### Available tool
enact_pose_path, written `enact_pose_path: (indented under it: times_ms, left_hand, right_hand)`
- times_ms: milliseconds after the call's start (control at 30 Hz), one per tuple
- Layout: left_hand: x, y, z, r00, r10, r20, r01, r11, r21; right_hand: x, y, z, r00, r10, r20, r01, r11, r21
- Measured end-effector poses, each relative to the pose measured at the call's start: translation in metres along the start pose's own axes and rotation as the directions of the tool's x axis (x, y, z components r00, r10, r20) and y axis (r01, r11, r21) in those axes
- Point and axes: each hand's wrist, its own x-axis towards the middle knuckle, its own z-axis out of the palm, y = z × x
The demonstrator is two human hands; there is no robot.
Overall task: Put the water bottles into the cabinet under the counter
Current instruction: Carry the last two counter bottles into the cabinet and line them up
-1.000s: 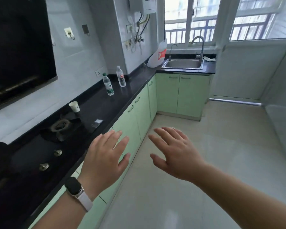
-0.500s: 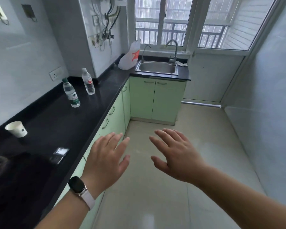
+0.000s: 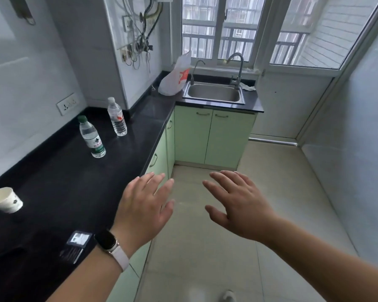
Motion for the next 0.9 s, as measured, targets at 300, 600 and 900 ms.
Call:
enact_pose_path:
  times_ms: [300,600,900]
  left_hand:
    - [0.068,-0.034,0.037,0.996,-0.082,0.037,0.077,0.989,0.126]
    - [0.183,-0.048,0.088,0.971,-0.233,0.048,0.212,0.94,0.269]
    - [0.201,-0.072,0.109,0.897,-0.437,0.066,0.392,0.856,0.338]
  right_hand:
    - [0.09,0.067,0.057,0.995,-0.088,-0.037,0.092,0.99,0.109]
    - [0.2,0.182,0.093,0.977,-0.203,-0.071,0.214,0.953,0.213]
    - [0.282,0.208,0.132,0.949,-0.31,-0.061,0.312,0.886,0.343]
